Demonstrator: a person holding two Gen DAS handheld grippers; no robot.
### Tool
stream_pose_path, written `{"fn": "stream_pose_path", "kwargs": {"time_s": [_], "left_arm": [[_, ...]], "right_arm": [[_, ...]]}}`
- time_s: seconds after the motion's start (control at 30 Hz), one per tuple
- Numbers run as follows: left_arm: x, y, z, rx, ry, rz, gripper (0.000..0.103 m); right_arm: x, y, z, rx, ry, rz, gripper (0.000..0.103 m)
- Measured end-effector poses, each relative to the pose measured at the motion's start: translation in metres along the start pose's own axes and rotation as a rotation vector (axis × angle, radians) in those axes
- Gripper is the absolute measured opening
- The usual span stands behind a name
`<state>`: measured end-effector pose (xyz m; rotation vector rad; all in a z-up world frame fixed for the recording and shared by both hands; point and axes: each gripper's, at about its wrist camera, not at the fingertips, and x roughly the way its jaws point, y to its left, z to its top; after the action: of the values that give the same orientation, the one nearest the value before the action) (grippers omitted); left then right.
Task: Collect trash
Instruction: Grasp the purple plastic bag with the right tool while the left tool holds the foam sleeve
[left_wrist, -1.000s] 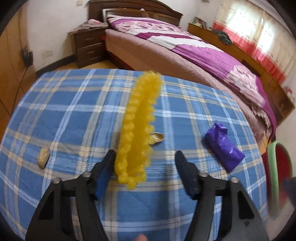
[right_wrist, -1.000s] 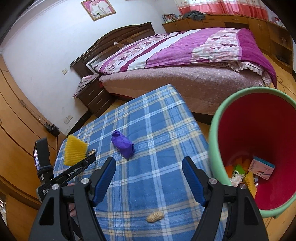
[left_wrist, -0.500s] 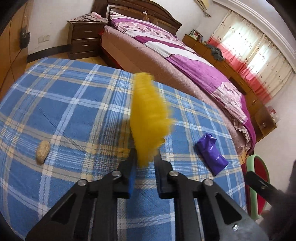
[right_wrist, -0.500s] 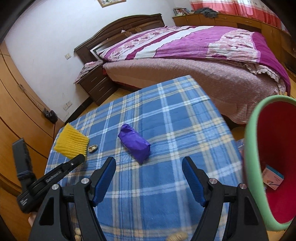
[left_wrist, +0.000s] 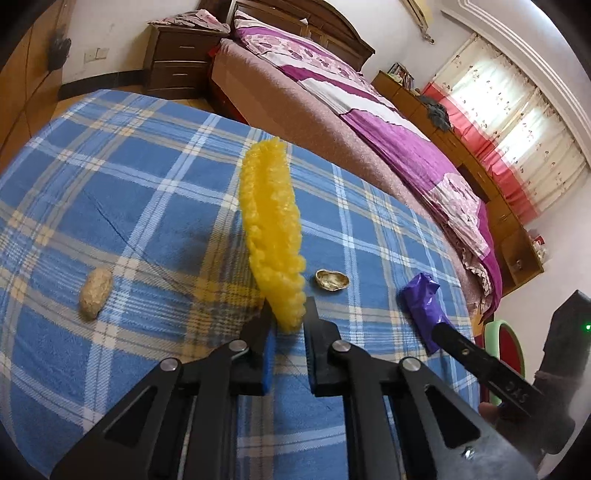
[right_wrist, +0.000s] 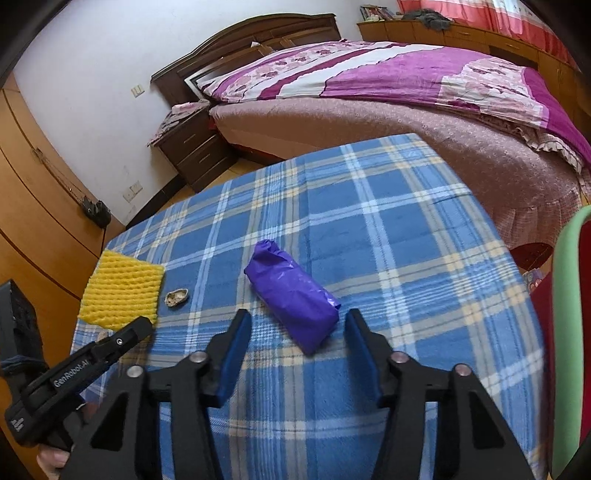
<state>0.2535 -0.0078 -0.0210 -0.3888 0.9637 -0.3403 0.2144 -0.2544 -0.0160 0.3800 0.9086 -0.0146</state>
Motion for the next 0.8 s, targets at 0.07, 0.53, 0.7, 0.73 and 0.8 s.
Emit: {"fn": "stream_pose_path", "kwargs": {"time_s": [0.07,0.53,0.7,0.73,0.8], "left_arm": [[0.000,0.000,0.000,-0.004,-0.001,-0.002,0.013],[-0.007,0.014,0.004,-0.085,-0.054,0.018,0.030],[-0.009,0.010,0.002,-0.086,-0.043,0.014,0.030],[-0.010,0.009,0.002,-0.082,-0.047,0.010,0.030],[-0.011,0.007,0.000,-0.082,-0.053,0.008,0.030]], "right_arm": [[0.004,0.002,0.000,-0.009,0.004,-0.002,0.048],[0.000,0.005,-0.008,-0.033,0.001,0.024,0.014],[-0.017,0.002,-0.013,-0.009,-0.020,0.055,0.014],[-0.022,0.001,-0.014,-0.008,-0.025,0.059,0.014],[-0.031,0.000,-0.016,-0.006,-0.032,0.068,0.014]]}}
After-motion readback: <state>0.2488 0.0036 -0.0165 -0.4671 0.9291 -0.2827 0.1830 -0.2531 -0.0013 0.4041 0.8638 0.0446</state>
